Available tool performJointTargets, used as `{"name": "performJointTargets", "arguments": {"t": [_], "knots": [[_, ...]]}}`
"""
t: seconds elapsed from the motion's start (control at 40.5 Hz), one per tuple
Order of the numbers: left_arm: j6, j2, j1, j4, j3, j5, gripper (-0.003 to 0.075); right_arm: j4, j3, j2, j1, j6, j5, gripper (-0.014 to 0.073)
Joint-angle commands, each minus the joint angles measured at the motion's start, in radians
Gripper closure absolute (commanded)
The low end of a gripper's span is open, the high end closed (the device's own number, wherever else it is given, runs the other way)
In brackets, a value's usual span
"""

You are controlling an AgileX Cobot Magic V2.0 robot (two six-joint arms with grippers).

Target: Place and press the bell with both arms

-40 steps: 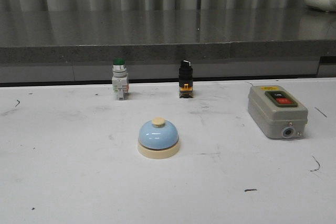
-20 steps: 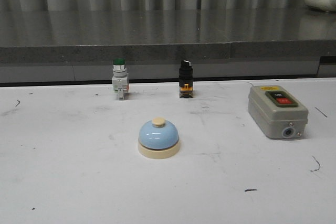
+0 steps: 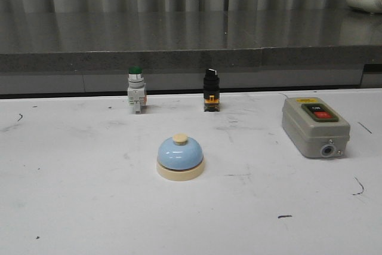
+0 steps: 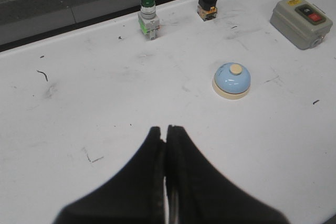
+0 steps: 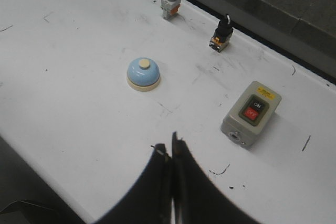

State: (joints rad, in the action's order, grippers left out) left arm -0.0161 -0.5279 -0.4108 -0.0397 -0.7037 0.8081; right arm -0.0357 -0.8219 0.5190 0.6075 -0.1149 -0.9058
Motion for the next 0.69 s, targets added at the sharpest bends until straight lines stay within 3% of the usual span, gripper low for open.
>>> {"name": "performJointTargets", "arguments": {"t": [0.0,0.148,0.321,0.667], "knots": [[0.008,-0.001,0.003,-0.009,-0.027,-0.064,0.0740,-0.005,-0.023,0.003,-0.007,0.000,0.063,0.0662],[0.008,0.046,0.015,-0.009,0.012,-0.075,0.0740,-0.005,-0.023,0.003,-0.007,0.000,0.063,0.0662],[0.006,0.143,0.114,0.004,0.139,-0.181,0.0740,-0.005,-0.023,0.003,-0.007,0.000,0.063,0.0662],[0.006,0.473,0.347,0.004,0.579,-0.633,0.0740,-0.005,-0.023,0.003,-0.007,0.000,0.063,0.0662]]}}
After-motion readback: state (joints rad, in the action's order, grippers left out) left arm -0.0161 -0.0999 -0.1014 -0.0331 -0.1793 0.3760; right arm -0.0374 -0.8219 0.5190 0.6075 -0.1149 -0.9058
